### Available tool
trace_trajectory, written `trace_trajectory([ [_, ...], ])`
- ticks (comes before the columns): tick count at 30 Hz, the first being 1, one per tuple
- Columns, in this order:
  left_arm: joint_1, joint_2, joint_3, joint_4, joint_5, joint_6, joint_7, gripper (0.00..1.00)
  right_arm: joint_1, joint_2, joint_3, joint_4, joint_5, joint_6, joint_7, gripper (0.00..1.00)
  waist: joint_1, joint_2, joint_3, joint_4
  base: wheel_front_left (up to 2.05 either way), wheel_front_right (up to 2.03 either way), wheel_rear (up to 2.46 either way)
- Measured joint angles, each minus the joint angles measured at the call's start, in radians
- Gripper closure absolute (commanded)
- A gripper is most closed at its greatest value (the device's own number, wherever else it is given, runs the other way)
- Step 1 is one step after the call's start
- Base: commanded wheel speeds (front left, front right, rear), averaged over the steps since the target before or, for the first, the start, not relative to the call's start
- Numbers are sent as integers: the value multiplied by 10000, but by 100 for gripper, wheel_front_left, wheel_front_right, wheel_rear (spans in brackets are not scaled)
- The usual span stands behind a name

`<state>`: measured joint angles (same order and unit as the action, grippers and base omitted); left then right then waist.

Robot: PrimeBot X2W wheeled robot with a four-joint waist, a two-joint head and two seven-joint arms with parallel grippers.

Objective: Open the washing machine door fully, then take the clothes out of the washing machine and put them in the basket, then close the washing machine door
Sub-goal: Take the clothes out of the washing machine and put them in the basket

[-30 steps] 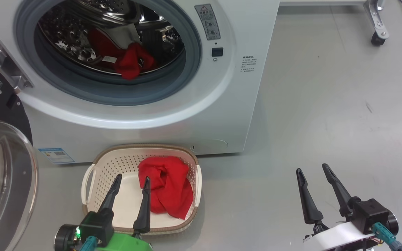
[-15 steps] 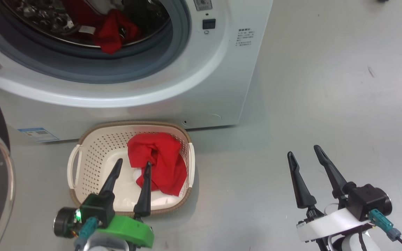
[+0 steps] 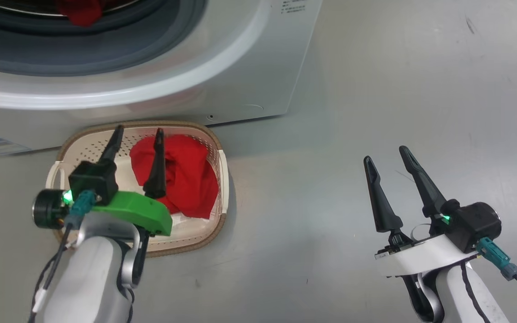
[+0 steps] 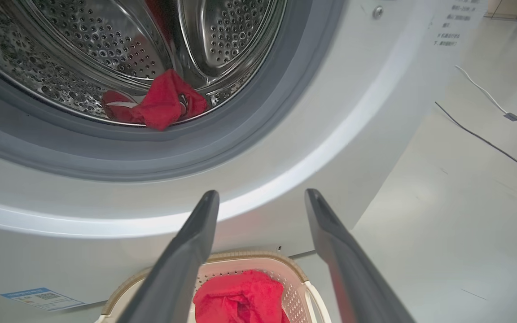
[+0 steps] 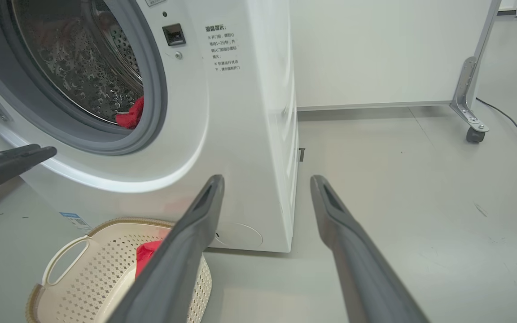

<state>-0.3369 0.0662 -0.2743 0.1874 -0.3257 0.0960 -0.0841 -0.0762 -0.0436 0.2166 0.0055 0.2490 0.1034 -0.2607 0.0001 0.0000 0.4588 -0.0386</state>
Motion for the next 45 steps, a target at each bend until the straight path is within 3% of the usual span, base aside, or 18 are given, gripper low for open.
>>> trace_trajectory([
  [16, -3082, 798, 723, 1181, -267, -128, 2123, 0, -942, -15, 499, 150, 773, 13, 0, 0, 0, 0, 1065, -1090, 0, 0, 0],
  [28, -5254, 2266, 1346, 1948, -155, -121, 3887, 0, -1425, -13, 819, 297, 1340, 86, 0, 0, 0, 0, 1529, -1781, 0, 0, 0],
  [45, -7169, 3450, 1597, 3191, 251, -71, 5693, 0, -1836, -12, 1202, 360, 1820, 86, 0, 0, 0, 0, 2120, -2631, 0, 0, 0],
])
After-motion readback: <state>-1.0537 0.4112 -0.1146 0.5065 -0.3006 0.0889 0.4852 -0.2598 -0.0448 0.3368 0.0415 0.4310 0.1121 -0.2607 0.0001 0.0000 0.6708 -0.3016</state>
